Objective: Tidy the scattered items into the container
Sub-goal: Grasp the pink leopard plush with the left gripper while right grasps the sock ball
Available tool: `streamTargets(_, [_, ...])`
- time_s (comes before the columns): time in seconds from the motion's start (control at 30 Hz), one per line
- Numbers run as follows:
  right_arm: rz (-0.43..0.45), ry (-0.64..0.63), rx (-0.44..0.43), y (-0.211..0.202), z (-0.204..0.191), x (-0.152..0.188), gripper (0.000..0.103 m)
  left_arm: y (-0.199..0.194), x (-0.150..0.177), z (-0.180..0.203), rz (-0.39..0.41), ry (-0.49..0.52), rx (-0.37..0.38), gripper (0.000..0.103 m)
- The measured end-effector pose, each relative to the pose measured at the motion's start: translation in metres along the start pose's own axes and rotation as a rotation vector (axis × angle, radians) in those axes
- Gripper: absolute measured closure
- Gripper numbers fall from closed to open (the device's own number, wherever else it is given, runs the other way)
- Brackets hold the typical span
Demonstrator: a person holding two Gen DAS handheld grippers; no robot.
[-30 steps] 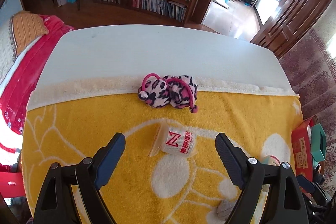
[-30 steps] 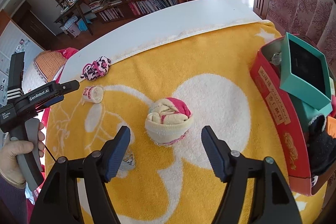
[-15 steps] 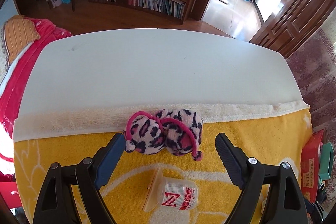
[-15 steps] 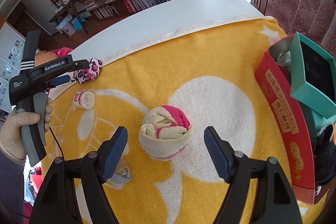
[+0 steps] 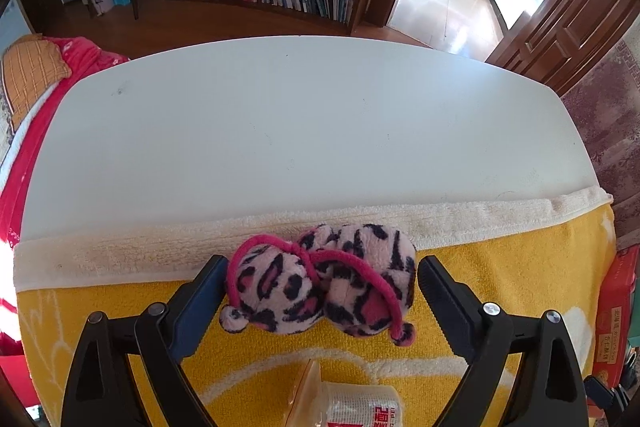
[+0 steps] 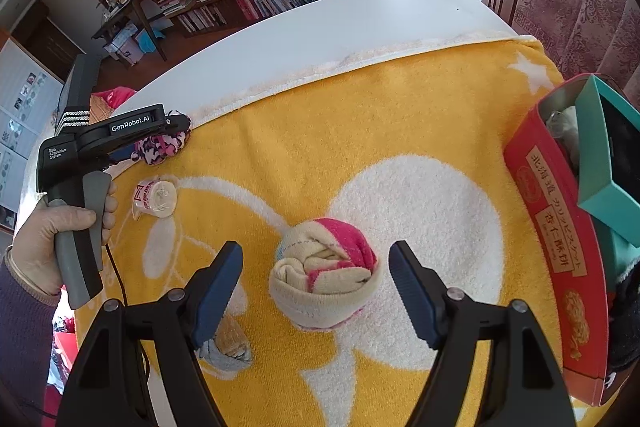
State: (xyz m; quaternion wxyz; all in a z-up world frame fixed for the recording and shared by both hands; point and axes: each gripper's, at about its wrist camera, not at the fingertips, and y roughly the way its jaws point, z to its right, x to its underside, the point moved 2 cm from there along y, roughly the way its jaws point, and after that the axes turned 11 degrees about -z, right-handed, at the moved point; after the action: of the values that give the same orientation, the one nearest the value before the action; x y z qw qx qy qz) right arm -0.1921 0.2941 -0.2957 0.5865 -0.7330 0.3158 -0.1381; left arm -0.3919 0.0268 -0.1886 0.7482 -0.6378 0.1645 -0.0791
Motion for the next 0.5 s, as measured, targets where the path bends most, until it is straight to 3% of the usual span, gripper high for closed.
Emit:
streamTargets(0.3, [-0.012,-0.001,0.013,0.009,0.003,-0.006,0.024,0.008,0.002,0.005,-0.002,0.033,-0.028,0.008])
streamTargets(0.5, [-0.03,0.004,0.031,0.019,0.009,-0.007,0.024,0.001,0.006,0.004,0.003,0.02,-0.033,0.025])
